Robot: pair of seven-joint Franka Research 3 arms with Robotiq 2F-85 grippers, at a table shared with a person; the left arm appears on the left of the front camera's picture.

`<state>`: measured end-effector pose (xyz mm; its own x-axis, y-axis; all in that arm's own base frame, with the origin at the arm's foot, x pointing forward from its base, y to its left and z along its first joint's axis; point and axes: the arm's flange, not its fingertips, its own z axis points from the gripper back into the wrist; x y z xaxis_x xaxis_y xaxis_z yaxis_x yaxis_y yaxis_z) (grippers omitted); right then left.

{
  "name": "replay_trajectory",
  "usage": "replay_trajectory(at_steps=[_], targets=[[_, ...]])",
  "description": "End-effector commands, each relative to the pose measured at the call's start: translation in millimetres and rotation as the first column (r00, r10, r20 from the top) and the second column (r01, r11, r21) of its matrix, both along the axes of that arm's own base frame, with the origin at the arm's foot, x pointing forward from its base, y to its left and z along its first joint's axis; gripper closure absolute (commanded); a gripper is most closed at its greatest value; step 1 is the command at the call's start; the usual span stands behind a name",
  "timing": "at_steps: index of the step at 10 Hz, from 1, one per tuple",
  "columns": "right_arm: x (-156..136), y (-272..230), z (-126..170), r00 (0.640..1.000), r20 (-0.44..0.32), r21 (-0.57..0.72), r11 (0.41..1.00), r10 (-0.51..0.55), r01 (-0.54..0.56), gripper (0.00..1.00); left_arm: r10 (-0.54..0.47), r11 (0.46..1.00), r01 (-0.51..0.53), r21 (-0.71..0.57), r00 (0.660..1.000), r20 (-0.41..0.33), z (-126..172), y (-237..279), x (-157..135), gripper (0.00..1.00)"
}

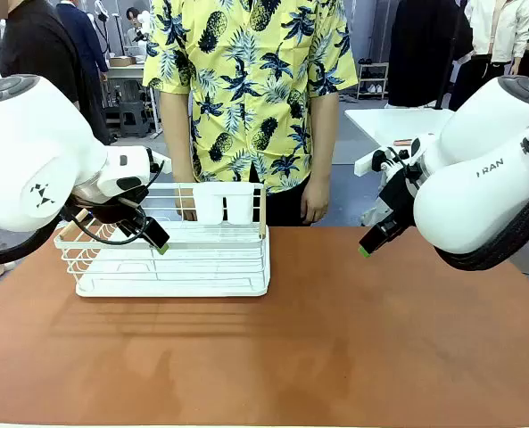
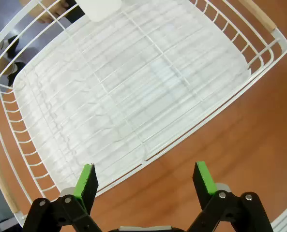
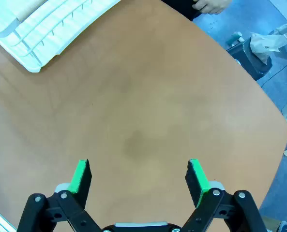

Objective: Clean the table.
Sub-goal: Pick up the Lint Roller when the human hands it over.

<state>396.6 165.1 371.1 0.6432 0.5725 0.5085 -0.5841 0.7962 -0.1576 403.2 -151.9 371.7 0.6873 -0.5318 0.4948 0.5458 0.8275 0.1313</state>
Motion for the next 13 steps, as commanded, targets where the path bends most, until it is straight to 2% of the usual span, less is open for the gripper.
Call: replay_trajectory(at_steps=[1, 10, 11, 12, 13], targets=[[0.0, 0.0, 0.0, 1.0, 0.0, 0.0, 1.0, 0.0, 0.0, 0.0, 0.0, 1.0, 0.0, 0.0, 1.0, 0.0, 0.0, -0.2, -0.1, 0.0], [0.3, -0.6, 0.0, 1.0, 0.0, -0.001, 1.0, -0.001, 0.001, 0.0, -0.002, 1.0, 0.002, 0.0, 1.0, 0.0, 0.0, -0.7, -0.3, 0.0], [6.4, -1.5, 21.4, 1.0, 0.005, 0.029, 1.0, 0.006, -0.006, 0.0, -0.02, 1.0, 0.02, -0.003, 1.0, 0.005, 20.1, 1.1, 4.3, 0.0], [12.9, -6.2, 42.3, 1.0, -0.025, 0.065, 0.998, -0.019, 0.021, 0.0, 0.009, 0.999, -0.011, -0.053, 0.999, -0.036, 43.7, 7.2, 9.8, 0.0], [20.3, -18.3, 62.9, 0.988, -0.151, 0.131, 0.991, 0.01, 0.009, 0.0, 0.007, 0.994, -0.019, -0.107, 0.994, -0.112, 72.1, 21.6, 14.4, 0.0]])
